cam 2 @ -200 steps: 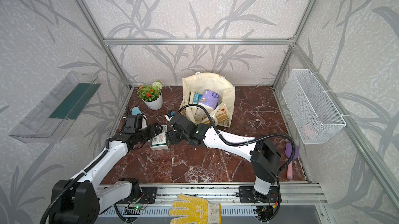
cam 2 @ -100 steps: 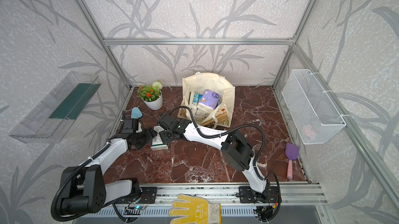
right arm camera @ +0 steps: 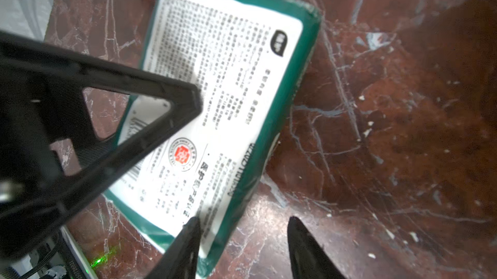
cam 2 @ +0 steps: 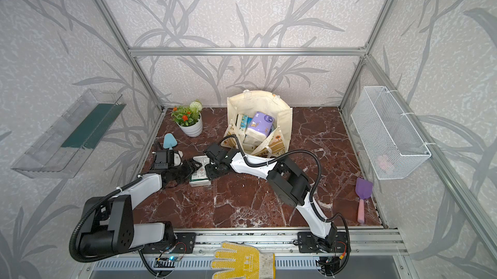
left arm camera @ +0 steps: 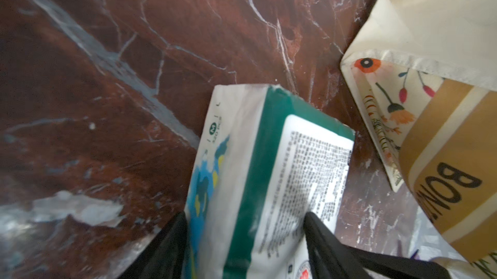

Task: Put tissues into the canvas bag
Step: Pick up the pack of facial tissues from the center of the board.

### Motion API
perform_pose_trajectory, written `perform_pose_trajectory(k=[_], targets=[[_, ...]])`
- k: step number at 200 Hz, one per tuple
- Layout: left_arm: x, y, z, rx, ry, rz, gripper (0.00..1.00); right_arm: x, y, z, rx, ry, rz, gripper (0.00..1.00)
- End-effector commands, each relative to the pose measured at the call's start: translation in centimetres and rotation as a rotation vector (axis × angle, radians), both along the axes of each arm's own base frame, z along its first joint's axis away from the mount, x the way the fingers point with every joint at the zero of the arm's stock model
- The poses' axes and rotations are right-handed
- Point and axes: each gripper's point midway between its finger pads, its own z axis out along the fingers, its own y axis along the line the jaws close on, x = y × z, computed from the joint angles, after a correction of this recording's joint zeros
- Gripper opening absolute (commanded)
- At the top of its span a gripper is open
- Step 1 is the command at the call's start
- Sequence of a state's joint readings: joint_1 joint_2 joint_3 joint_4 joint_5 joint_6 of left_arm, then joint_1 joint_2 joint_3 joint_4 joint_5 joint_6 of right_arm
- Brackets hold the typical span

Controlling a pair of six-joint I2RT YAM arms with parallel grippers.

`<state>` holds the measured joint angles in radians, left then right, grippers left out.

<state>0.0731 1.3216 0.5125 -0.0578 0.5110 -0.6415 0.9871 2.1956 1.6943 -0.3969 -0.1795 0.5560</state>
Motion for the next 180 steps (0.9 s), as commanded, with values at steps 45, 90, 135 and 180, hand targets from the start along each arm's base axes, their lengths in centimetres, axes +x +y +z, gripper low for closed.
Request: perform_pose_trajectory(k=[45,90,135,180], targets=[[0.3,-2.0,2.3,-0.129,-0.102,-0.025,0.46,-0.4,0.6,-0.2,0.041,0.04,0.019,0.43],[0.6,-2.5,3.2,-0.139,-0.13,-0.022,0.28,-0.4,0.6,0.0,0.039,0.034,0.027,0.42],[0.5,-2.4,4.0,-0.125,-0.151,-0.016,0.18,-0.3,0.6,1.0,0.05,0.023,0.028,0.46],[0.4,-1.8,5.8,-0.096,-0.187,0.006,0.14,0.0,0.7,3.4,0.06,-0.02,0.043,0.52]])
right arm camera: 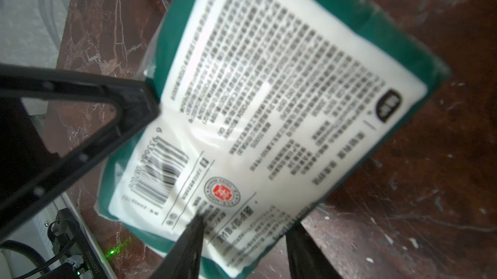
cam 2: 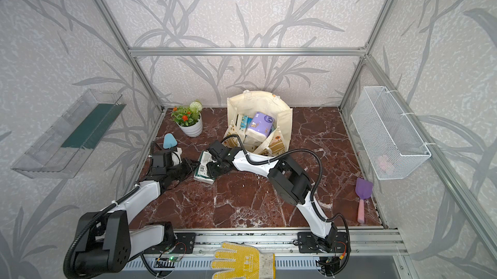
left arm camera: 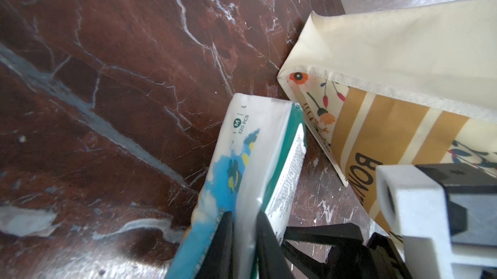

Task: Put tissues into the canvas bag
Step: Pick up the pack of facial tissues from the center of the board.

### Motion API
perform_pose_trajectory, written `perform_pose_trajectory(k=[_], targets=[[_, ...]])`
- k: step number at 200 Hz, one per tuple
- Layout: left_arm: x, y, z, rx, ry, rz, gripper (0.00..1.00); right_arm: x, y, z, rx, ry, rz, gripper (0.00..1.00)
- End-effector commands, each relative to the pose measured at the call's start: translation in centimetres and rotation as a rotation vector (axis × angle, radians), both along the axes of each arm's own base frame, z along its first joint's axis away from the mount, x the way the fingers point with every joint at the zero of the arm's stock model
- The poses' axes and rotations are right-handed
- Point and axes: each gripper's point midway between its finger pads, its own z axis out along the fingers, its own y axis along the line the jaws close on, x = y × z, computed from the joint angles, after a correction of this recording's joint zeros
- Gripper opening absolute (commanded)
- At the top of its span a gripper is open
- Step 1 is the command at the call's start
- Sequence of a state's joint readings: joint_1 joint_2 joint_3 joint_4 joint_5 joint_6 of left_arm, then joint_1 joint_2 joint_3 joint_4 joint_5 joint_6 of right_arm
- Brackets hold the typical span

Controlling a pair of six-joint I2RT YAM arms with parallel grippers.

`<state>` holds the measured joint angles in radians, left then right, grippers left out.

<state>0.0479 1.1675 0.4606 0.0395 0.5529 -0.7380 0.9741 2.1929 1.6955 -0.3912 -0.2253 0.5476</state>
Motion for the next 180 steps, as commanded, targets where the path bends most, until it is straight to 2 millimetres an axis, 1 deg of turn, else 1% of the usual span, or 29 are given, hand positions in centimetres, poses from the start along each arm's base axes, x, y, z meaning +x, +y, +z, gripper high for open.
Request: perform_pose_trajectory(k=[1,14,27,44,50,66,70,79,87,99,112,118,122,132,146,152,159,166,174,180], targets=[[0.0,-0.5,1.7,-0.016,-0.028,-0.006,0.14,0.0,0.6,3.0,0.032,-0.042,0.024,0.52],[-0.1,-0.4,2.2,-0.007,-0.036,-0.004,0.13,-0.1,0.7,3.3,0.034,-0.043,0.029,0.53],[-0.2,-0.1,2.2,0.013,-0.03,-0.002,0.13,0.0,0.5,3.5,0.02,-0.051,0.028,0.54],[-0.9,0.8,1.0,0.078,0.033,0.014,0.18,0.4,-0.1,3.2,-0.023,-0.06,0.008,0.56],[-1.1,1.2,0.5,0.104,0.048,0.022,0.22,0.5,-0.3,3.2,-0.032,-0.062,0.002,0.56],[-1.0,2.3,-0.6,0.151,0.08,0.047,0.4,0.5,-0.3,3.1,-0.035,-0.059,-0.003,0.6],[-0.9,2.4,-0.7,0.153,0.083,0.048,0.46,0.5,-0.3,3.0,-0.034,-0.057,-0.005,0.6],[-0.5,2.3,-0.9,0.153,0.089,0.029,0.55,0.5,-0.1,3.1,-0.028,-0.056,-0.007,0.62],[0.0,2.2,-0.9,0.153,0.099,0.016,0.6,0.6,0.0,3.1,-0.025,-0.057,-0.014,0.64],[0.6,2.3,-1.2,0.167,0.106,0.008,0.67,1.1,-0.2,2.9,-0.041,-0.057,-0.042,0.71],[0.8,2.8,-1.8,0.198,0.117,0.013,0.72,1.4,-0.2,2.1,-0.043,-0.033,-0.058,0.77],[0.8,2.7,-2.1,0.196,0.123,0.006,0.72,1.5,-0.1,1.9,-0.032,-0.018,-0.063,0.85],[0.7,2.5,-2.2,0.187,0.125,-0.003,0.72,1.6,0.0,1.8,-0.027,-0.01,-0.067,0.88],[0.6,2.1,-2.5,0.164,0.129,-0.016,0.7,1.8,0.1,1.5,-0.027,0.0,-0.074,0.89],[0.2,1.9,-3.2,0.148,0.149,-0.015,0.65,2.0,0.3,1.3,-0.033,0.003,-0.084,0.89],[0.0,1.8,-3.6,0.143,0.16,-0.015,0.6,2.0,0.4,1.1,-0.033,0.009,-0.084,0.89],[-0.2,1.7,-3.8,0.14,0.169,-0.014,0.48,2.0,0.6,0.9,-0.032,0.015,-0.086,0.89],[-0.4,1.7,-4.1,0.135,0.182,-0.012,0.4,2.0,0.7,0.5,-0.033,0.025,-0.089,0.89],[-0.6,1.6,-4.4,0.135,0.192,-0.008,0.33,2.0,0.8,-0.1,-0.042,0.036,-0.092,0.88],[-0.7,1.6,-4.6,0.136,0.203,-0.007,0.31,2.0,0.8,-0.5,-0.049,0.042,-0.095,0.87]])
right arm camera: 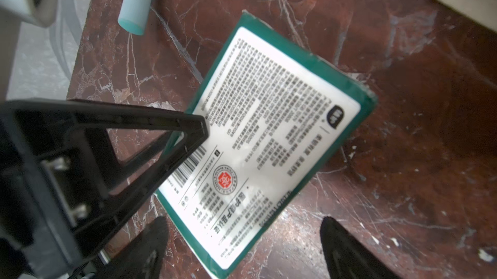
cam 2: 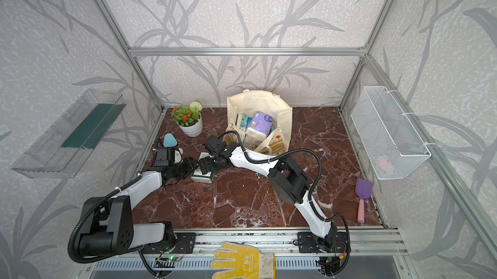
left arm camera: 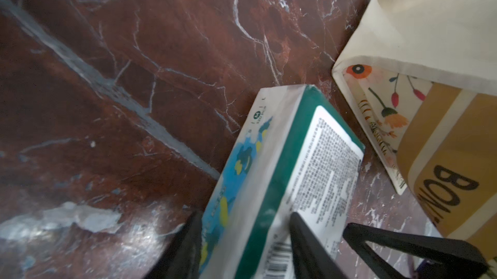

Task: Put tissues into the canvas bag
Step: Pick up the pack of facial tissues from the center of the board.

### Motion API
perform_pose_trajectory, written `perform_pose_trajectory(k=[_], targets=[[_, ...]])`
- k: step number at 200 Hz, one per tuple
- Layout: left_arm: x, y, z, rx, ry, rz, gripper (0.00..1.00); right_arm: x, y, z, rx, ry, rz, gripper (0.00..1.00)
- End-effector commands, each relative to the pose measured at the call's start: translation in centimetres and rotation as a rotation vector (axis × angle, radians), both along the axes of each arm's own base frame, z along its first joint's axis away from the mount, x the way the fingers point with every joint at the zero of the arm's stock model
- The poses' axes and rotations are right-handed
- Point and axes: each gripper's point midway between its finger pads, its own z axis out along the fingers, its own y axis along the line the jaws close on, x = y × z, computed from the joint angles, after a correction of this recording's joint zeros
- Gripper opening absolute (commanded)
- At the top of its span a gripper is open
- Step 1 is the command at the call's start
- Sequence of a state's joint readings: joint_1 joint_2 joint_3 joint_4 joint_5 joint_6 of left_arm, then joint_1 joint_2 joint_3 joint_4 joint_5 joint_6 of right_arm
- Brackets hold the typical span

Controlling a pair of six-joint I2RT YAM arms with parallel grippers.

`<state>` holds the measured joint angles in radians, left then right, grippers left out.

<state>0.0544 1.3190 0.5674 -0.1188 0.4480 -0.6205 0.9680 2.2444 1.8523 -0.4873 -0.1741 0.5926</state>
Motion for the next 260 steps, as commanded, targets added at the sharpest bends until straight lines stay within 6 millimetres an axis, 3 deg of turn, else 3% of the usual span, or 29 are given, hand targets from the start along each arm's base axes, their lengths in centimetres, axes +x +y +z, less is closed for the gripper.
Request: perform_pose_trajectory(k=[1,45,97,163,200,227,247,260], targets=[[-1.0,-0.2,-1.3,-0.005,0.044,0.001,0.3,-0.1,-0.1,-2.3,-0.038,0.058,-0.025,0.87],[-1.9,0.1,-2.4,0.019,0.104,0.022,0.18,0.1,0.0,-3.9,-0.075,0.058,-0.037,0.83],[-3.2,1.1,-4.4,0.037,0.18,0.099,0.16,-0.1,1.6,-4.7,-0.029,0.083,-0.006,0.86],[-3.7,1.7,-6.0,0.017,0.24,0.161,0.14,0.1,3.5,-4.0,0.053,0.1,-0.006,0.68],[-3.1,1.5,-5.0,-0.005,0.204,0.159,0.17,0.1,4.3,-2.9,0.095,0.106,0.004,0.43],[-2.6,1.6,-3.3,-0.008,0.16,0.168,0.23,0.3,4.6,-1.3,0.104,0.088,0.013,0.38],[-2.4,1.7,-1.6,0.0,0.125,0.166,0.32,0.3,4.5,-0.3,0.1,0.08,0.011,0.34],[-2.5,2.1,-0.6,0.022,0.107,0.178,0.43,0.3,4.4,0.5,0.103,0.072,0.009,0.32]])
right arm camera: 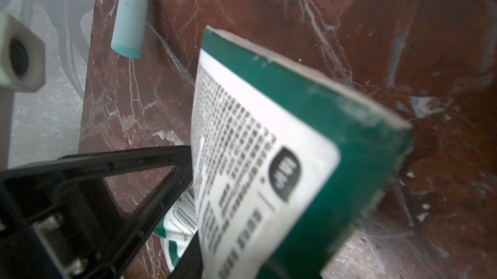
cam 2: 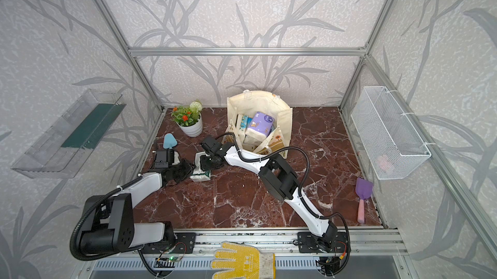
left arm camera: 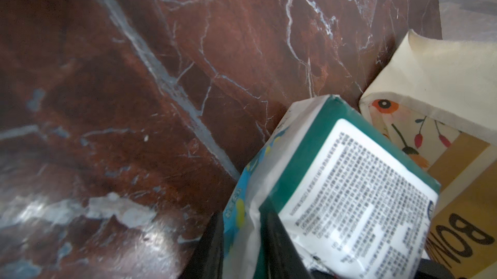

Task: Put tissues into the canvas bag
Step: Pick up the pack of facial tissues from the center of the board.

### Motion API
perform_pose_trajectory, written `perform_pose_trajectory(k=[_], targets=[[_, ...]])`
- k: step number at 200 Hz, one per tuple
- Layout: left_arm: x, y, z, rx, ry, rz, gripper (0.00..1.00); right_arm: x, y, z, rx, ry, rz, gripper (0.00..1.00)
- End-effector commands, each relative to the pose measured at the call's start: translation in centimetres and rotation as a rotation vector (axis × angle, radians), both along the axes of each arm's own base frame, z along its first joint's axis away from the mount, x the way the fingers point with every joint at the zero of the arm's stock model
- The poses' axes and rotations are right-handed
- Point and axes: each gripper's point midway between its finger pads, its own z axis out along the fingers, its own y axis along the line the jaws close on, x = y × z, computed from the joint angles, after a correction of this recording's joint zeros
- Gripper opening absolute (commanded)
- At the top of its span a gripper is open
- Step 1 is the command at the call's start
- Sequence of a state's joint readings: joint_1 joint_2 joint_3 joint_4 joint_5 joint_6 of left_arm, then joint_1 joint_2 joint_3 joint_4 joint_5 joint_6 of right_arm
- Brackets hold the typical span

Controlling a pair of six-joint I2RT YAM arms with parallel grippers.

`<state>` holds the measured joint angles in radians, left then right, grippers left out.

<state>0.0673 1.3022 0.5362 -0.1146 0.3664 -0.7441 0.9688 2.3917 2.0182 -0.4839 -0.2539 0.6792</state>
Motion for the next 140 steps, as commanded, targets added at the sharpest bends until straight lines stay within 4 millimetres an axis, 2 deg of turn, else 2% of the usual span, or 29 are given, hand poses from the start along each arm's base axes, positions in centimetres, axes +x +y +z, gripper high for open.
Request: perform_pose_trajectory(k=[1,23,59,89,101,140], targets=[[-1.9,0.5,0.4,0.024,0.056,0.023,0.44,-0.3,1.0,2.2,0.036,-0.021,0.028,0.32],[-2.2,1.3,2.3,0.075,0.03,0.04,0.65,-0.4,1.0,3.9,0.049,-0.038,0.033,0.31],[-2.8,2.7,5.8,0.153,-0.032,0.082,0.78,-0.9,1.3,7.0,0.086,-0.049,0.05,0.3],[-3.2,4.1,8.3,0.236,-0.063,0.108,0.84,-1.4,0.8,11.2,0.102,-0.114,0.087,0.29],[-3.4,4.6,8.8,0.267,-0.06,0.114,0.99,-1.6,0.4,13.1,0.115,-0.139,0.095,0.3],[-3.4,5.2,8.9,0.297,-0.053,0.123,0.99,-2.8,-0.8,20.1,0.183,-0.209,0.15,0.3]])
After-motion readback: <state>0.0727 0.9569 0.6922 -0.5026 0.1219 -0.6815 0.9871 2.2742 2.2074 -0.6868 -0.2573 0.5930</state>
